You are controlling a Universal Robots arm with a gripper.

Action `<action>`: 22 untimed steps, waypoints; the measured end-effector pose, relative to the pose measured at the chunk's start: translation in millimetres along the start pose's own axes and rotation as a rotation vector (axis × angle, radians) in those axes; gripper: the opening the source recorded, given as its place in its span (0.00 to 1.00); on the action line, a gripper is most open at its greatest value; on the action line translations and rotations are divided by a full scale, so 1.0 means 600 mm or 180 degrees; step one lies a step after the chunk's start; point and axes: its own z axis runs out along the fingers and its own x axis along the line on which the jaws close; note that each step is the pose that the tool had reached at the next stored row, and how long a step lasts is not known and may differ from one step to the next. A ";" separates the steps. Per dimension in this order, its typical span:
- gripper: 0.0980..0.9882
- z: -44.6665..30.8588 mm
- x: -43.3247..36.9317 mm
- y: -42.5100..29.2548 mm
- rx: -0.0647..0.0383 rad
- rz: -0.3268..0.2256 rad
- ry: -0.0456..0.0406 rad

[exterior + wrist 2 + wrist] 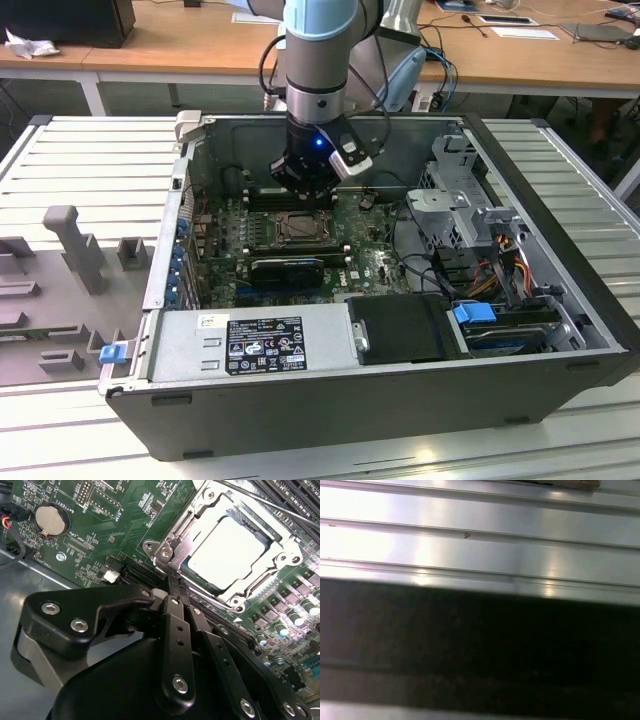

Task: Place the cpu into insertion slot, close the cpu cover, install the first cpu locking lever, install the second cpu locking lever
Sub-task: 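Install the first cpu locking lever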

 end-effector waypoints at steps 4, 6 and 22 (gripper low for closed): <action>0.01 0.002 0.000 -0.004 -0.0001 0.0000 0.0000; 0.01 0.004 0.000 -0.005 -0.0021 0.0001 0.0000; 0.01 -0.015 -0.001 -0.012 -0.0056 0.0002 -0.0004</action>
